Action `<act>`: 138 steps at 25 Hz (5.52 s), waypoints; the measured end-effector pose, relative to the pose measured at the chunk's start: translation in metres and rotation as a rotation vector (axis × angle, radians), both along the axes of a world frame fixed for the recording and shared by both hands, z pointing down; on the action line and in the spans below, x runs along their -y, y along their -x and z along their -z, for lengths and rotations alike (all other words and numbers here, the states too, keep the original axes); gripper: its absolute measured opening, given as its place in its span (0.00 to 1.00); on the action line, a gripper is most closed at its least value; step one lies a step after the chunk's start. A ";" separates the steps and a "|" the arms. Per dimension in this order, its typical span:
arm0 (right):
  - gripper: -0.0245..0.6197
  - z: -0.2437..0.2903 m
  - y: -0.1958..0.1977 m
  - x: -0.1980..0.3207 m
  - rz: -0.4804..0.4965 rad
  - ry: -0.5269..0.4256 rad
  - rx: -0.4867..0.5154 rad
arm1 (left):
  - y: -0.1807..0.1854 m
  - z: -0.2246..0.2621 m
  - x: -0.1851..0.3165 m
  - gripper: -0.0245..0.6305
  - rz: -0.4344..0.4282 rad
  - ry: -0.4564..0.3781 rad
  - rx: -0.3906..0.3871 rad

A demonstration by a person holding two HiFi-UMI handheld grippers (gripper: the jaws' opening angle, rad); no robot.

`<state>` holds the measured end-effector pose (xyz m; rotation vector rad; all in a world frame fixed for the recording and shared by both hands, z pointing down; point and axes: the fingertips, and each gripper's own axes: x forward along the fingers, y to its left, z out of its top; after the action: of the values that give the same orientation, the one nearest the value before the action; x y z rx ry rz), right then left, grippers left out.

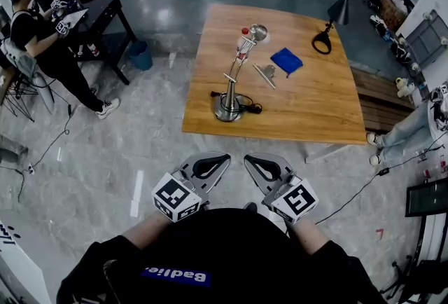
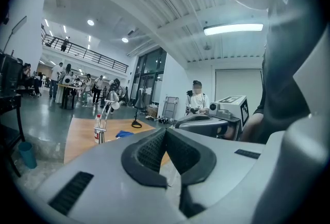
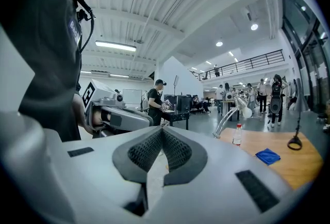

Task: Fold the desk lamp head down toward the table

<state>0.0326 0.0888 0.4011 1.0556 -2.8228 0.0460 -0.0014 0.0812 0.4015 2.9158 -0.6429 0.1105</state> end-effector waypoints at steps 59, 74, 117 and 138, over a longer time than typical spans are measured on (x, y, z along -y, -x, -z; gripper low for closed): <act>0.05 0.009 -0.040 0.288 -0.097 -0.202 -0.411 | -0.026 -0.010 0.261 0.05 -0.055 0.048 -0.036; 0.22 -0.014 -0.066 0.336 -0.122 -0.566 -1.093 | -0.027 -0.023 0.272 0.05 0.008 0.057 -0.008; 0.21 -0.068 -0.096 0.399 -0.177 -0.419 -1.018 | -0.024 -0.038 0.272 0.05 0.052 0.083 0.056; 0.17 -0.170 -0.106 0.404 -0.154 -0.005 -0.788 | -0.021 -0.054 0.274 0.05 0.087 0.124 0.089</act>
<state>0.1383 -0.3150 0.5715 0.9997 -2.0345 -0.2954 0.0192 -0.1929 0.4554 2.7722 -0.7476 0.2613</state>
